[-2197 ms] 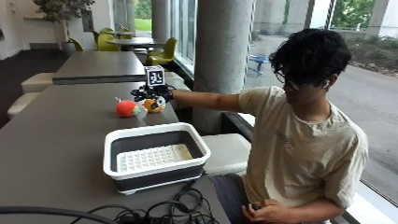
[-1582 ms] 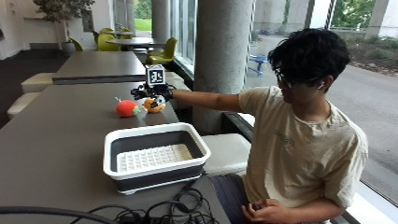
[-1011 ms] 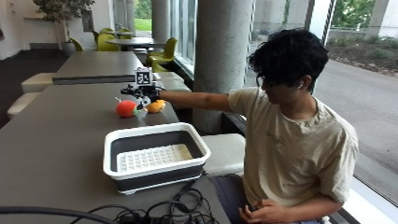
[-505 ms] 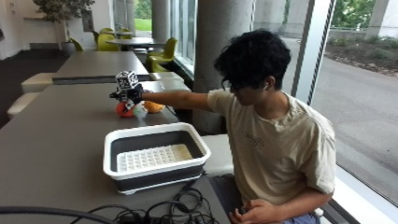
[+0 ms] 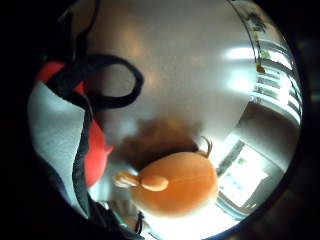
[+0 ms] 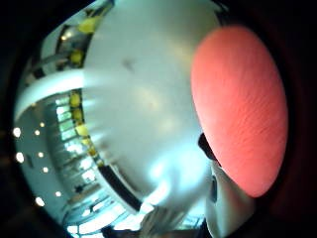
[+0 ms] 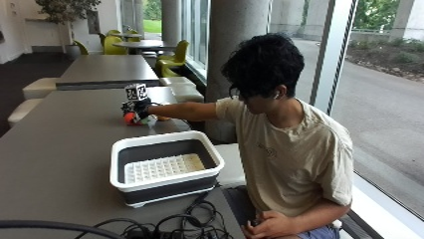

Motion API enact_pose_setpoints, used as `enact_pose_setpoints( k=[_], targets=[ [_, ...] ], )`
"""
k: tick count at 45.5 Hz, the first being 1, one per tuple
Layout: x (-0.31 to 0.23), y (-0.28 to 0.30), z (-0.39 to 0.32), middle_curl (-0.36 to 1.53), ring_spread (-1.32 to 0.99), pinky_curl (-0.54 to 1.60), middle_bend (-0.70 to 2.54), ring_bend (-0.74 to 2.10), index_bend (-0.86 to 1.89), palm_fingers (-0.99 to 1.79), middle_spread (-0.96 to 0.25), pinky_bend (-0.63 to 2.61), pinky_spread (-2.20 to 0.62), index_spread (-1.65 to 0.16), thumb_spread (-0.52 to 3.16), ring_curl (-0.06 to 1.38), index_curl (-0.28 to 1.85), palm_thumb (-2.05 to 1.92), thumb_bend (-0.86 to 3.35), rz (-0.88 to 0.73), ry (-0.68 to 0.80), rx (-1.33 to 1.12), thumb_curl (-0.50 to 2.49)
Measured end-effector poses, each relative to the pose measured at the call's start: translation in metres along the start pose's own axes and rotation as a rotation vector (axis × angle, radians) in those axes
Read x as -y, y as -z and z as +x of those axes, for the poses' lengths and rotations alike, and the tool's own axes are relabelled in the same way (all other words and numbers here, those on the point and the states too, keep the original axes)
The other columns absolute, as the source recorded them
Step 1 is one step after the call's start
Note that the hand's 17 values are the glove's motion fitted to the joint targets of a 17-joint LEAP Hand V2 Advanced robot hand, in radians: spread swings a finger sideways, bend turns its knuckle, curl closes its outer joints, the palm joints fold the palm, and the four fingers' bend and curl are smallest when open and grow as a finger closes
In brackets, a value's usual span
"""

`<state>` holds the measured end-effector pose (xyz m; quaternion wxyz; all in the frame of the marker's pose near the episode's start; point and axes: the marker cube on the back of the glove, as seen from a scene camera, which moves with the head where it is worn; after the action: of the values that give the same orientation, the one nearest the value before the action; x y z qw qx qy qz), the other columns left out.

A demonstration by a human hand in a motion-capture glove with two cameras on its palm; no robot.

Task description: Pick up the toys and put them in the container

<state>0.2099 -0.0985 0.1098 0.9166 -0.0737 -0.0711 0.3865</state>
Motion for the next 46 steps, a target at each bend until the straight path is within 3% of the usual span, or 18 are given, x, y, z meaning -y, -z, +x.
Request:
enact_pose_setpoints(
  k=[4,13,26,29,33,37,42,46],
  targets=[
    [-0.016,0.004,-0.011,0.29,-0.2,0.36,0.3,0.81,0.2,0.64,-0.1,1.17,-0.27,-0.3,1.39,0.41,0.1,0.63,0.26,0.026,-0.113,-0.055,0.46],
    [-0.044,0.031,-0.047,0.36,-0.37,0.39,0.42,0.95,0.3,0.89,-0.22,1.14,-0.35,-0.32,1.15,0.51,0.15,0.74,0.25,0.147,0.353,0.017,0.58],
    [-0.157,0.119,-0.111,0.48,-0.49,0.44,0.54,1.02,0.39,0.9,-0.35,1.15,-0.38,-0.36,0.9,0.59,0.21,0.75,0.2,0.333,0.724,0.072,0.71],
    [-0.185,0.134,-0.121,0.52,-0.51,0.44,0.58,1.02,0.44,0.92,-0.37,1.14,-0.39,-0.38,0.86,0.6,0.22,0.71,0.17,0.356,0.765,0.12,0.74],
    [-0.193,0.145,-0.092,0.56,-0.53,0.45,0.63,1.03,0.51,0.97,-0.39,1.12,-0.4,-0.39,0.79,0.61,0.25,0.66,0.12,0.364,0.681,0.172,0.76],
    [-0.212,0.157,-0.087,0.6,-0.53,0.45,0.66,1.04,0.56,0.99,-0.41,1.12,-0.4,-0.4,0.73,0.63,0.28,0.63,0.09,0.4,0.854,0.157,0.79],
    [-0.258,0.164,-0.103,0.64,-0.54,0.46,0.68,1.05,0.61,0.99,-0.42,1.11,-0.41,-0.41,0.66,0.65,0.33,0.61,0.07,0.425,0.788,0.151,0.83],
    [-0.283,0.168,-0.124,0.68,-0.54,0.47,0.69,1.06,0.64,0.97,-0.43,1.12,-0.41,-0.41,0.62,0.67,0.36,0.6,0.06,0.424,0.951,0.172,0.86]
  ],
)
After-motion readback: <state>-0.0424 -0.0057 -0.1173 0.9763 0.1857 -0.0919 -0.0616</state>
